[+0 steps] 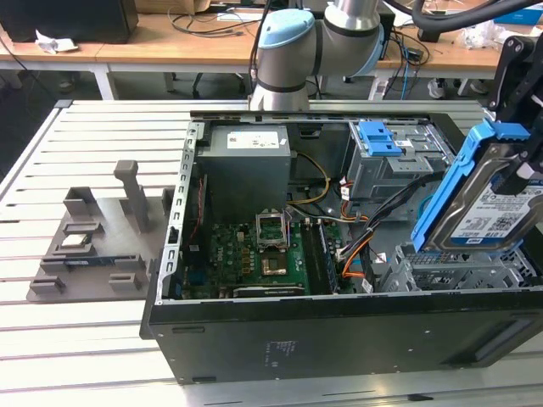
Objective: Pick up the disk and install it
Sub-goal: 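Insert the disk into the insertion slot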
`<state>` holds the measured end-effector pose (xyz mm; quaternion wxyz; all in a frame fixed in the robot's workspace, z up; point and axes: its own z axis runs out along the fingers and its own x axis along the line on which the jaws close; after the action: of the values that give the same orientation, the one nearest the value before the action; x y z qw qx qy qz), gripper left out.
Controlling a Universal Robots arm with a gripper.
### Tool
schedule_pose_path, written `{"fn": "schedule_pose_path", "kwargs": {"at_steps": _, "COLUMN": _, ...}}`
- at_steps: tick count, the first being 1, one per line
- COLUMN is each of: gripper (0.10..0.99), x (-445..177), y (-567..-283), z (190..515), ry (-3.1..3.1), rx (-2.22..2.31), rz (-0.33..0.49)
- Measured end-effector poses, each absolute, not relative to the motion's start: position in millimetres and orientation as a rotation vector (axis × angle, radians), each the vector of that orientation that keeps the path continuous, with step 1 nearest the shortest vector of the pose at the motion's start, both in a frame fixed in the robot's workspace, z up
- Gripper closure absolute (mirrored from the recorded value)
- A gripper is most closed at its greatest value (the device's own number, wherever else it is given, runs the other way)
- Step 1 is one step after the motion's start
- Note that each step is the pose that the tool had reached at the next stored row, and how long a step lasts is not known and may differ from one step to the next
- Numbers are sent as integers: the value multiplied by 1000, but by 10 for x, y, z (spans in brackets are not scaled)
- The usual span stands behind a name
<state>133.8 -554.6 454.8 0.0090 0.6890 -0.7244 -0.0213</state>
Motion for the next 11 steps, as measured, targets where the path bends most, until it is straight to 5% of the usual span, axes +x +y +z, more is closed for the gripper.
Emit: {"fn": "schedule_pose_path", "kwargs": {"at_steps": 11, "gripper": 722, "x": 1322, "y": -5522, "z": 4446, "ry": -2257, "rx": 2157, "rz": -66}}
